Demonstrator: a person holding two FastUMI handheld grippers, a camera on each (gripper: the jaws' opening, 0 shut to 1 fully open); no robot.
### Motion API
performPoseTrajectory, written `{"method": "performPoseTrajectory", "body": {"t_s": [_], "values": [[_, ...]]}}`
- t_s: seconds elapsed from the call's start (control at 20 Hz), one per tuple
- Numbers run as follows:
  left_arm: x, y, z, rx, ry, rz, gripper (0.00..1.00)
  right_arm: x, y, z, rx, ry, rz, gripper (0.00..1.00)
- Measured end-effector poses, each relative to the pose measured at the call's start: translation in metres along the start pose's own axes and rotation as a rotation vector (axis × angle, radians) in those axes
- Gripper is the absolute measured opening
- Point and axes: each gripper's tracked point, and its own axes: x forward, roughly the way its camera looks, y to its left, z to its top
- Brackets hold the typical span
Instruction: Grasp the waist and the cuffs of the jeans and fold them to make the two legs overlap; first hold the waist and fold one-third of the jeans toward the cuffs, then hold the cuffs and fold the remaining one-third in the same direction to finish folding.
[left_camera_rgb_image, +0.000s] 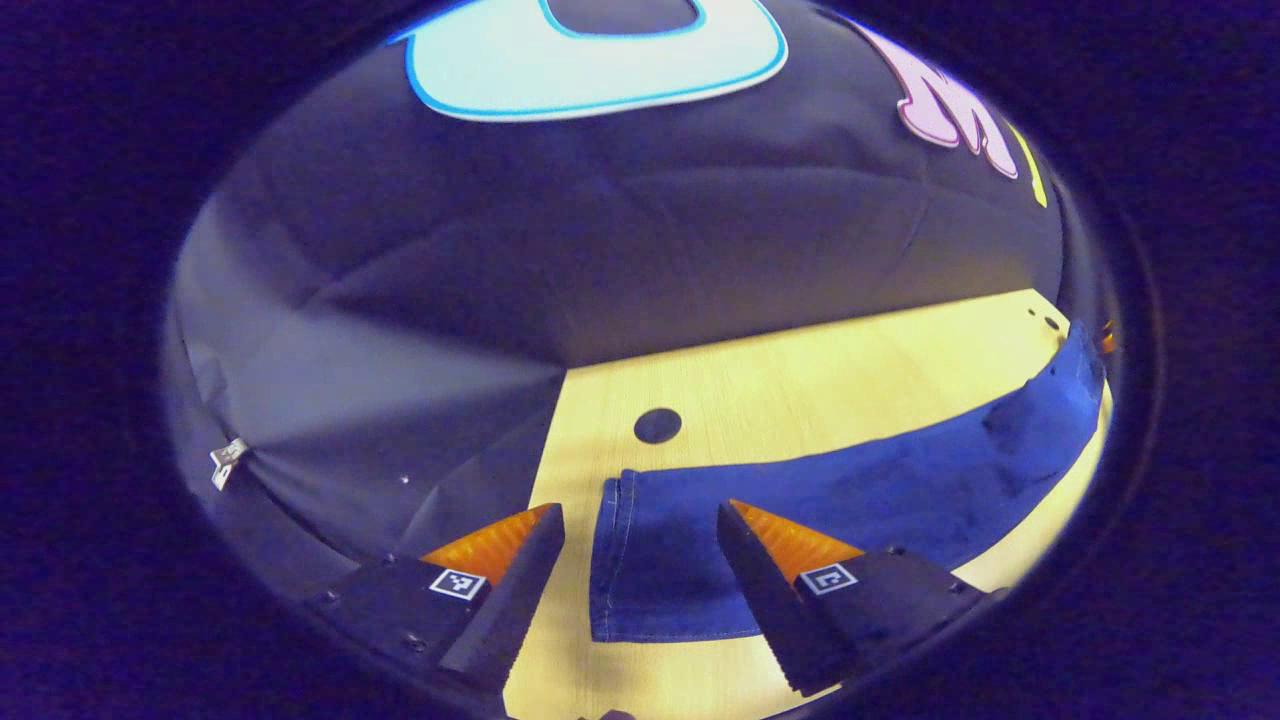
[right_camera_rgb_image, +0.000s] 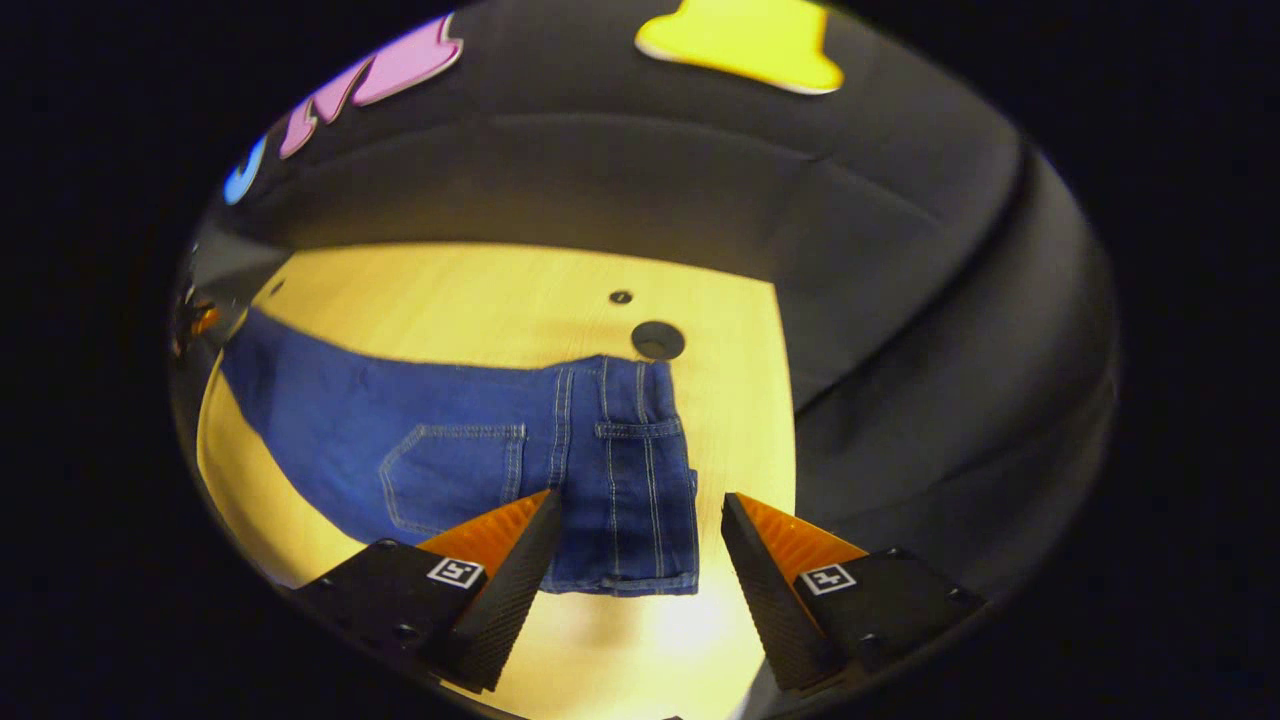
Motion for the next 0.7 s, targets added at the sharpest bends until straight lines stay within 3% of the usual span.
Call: {"method": "performPoseTrajectory", "body": {"t_s": [0.1, 0.2, 0.3, 0.4, 0.6, 0.7], "values": [[-0.040, -0.009, 0.015, -0.045, -0.090, 0.006, 0.98, -0.017, 0.006, -0.006, 0.217, -0.092, -0.039, 0.99], [-0.080, -0.021, 0.015, -0.073, -0.116, 0.037, 0.98, -0.015, -0.009, -0.019, 0.355, -0.151, -0.123, 0.96], [-0.116, -0.053, 0.017, -0.137, -0.155, 0.061, 0.98, -0.021, -0.022, -0.035, 0.355, -0.187, -0.193, 0.98], [-0.143, -0.090, 0.020, -0.197, -0.171, 0.008, 0.98, -0.011, -0.022, -0.051, 0.382, -0.156, -0.211, 0.98], [-0.167, -0.153, 0.009, -0.231, -0.120, -0.126, 0.98, 0.017, -0.015, -0.067, 0.657, -0.157, -0.196, 0.99], [-0.168, -0.165, 0.000, -0.245, -0.071, -0.129, 0.98, 0.031, -0.023, -0.074, 0.735, -0.166, -0.248, 0.99]]}}
